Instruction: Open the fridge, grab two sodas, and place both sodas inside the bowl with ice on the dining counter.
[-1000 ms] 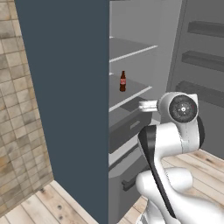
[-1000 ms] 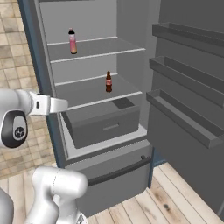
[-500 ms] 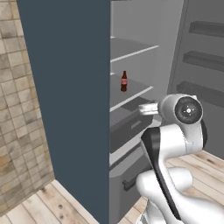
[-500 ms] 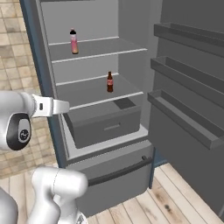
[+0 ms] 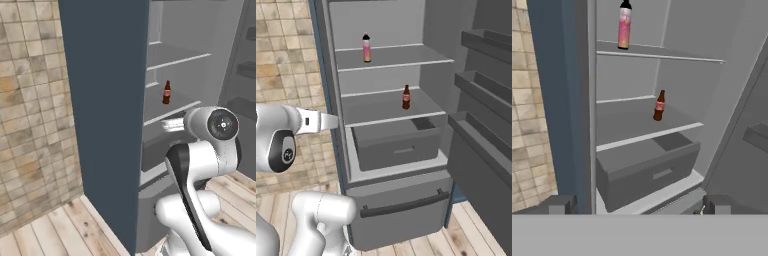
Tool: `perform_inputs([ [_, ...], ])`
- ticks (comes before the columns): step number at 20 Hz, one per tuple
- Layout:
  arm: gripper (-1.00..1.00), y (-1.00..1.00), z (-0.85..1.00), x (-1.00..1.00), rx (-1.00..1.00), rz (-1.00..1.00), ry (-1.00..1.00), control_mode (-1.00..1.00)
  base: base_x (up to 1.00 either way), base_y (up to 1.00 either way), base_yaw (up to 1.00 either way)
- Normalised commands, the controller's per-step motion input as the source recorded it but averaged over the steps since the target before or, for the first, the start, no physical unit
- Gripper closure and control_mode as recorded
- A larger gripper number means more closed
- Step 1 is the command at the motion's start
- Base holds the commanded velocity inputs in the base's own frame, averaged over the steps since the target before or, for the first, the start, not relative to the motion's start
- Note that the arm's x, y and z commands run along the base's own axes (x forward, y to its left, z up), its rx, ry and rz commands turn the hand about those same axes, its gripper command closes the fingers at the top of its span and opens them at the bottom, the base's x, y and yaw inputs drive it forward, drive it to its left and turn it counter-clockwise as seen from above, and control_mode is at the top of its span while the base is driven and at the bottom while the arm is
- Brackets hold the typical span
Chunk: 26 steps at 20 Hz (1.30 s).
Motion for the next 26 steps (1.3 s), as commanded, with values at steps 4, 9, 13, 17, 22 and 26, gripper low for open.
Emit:
perform_inputs([
  [4, -1.00, 0.00, 0.00, 0.00, 0.00, 0.00, 0.00, 1.00, -0.02, -0.59, 0.31],
  [9, -1.00, 0.00, 0.00, 0.00, 0.00, 0.00, 0.00, 1.00, 0.00, -0.66, 0.25],
  [13, -1.00, 0.00, 0.00, 0.00, 0.00, 0.00, 0.00, 1.00, 0.00, -0.69, 0.20],
  [17, -1.00, 0.00, 0.00, 0.00, 0.00, 0.00, 0.00, 1.00, 0.00, -0.57, 0.14],
  [22, -1.00, 0.00, 0.00, 0.00, 0.00, 0.00, 0.00, 1.00, 0.11, -0.42, 0.12],
  [26, -1.00, 0.00, 0.00, 0.00, 0.00, 0.00, 0.00, 1.00, 0.38, -0.26, 0.08],
])
